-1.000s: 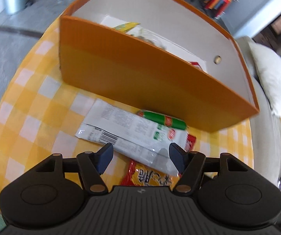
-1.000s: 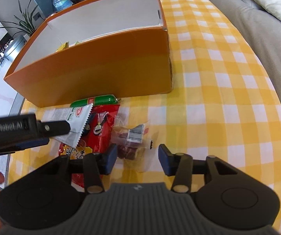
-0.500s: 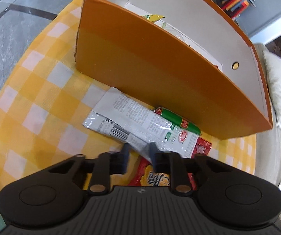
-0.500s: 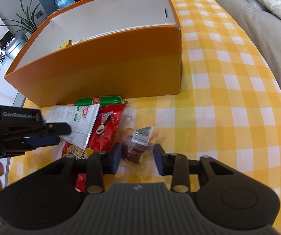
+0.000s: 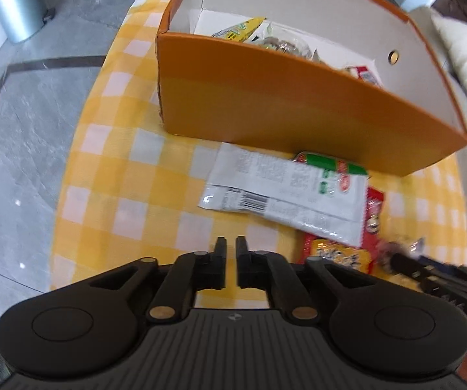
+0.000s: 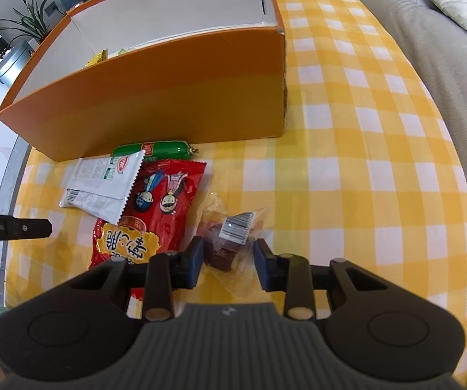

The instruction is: Organize snacks

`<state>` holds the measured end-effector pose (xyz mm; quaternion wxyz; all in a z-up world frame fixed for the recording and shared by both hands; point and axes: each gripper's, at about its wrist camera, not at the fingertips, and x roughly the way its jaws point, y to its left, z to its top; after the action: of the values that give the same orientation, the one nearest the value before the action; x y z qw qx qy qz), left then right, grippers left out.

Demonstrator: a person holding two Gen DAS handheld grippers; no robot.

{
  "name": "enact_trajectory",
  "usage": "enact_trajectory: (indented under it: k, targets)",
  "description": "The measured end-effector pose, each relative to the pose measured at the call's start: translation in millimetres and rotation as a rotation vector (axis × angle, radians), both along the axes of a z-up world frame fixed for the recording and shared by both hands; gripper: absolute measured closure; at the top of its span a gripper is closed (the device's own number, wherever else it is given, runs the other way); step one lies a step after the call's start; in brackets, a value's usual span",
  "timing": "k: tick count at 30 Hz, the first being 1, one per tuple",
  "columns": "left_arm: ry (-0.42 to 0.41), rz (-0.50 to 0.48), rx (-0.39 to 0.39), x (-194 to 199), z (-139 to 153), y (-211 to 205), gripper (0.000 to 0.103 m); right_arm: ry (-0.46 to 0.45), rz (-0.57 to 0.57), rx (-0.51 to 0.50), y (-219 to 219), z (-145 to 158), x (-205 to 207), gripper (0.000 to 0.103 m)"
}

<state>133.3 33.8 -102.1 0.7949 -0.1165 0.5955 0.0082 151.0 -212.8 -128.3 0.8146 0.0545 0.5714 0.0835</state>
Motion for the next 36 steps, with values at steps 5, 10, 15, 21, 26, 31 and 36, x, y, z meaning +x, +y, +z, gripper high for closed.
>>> enact_trajectory:
  k: [5,10,15,21,26,31,36]
  targets:
    - [-0.071,-0.062,-0.021,-3,10,-13,0.092,0.000,-0.004,-0.004,0,1,-1,0.071]
    - [-0.097,0.032,-0.147,1,11,-12,0.089,0.002,-0.005,-0.005,0,1,0,0.070]
    - [-0.109,0.165,-0.162,9,8,-10,0.052,-0.004,-0.006,-0.010,0,1,1,0.069]
    - [-0.092,0.308,-0.210,24,-5,-8,0.031,-0.019,-0.005,-0.035,4,4,4,0.065]
    - [-0.059,0.529,-0.290,28,-16,-3,0.026,-0.022,0.004,-0.061,6,4,6,0.063]
    - [-0.006,0.593,-0.199,39,-17,-13,0.026,-0.033,0.017,-0.076,11,5,6,0.062]
    - [0.020,0.482,-0.067,44,-22,-24,0.026,-0.030,0.017,-0.080,12,5,7,0.062]
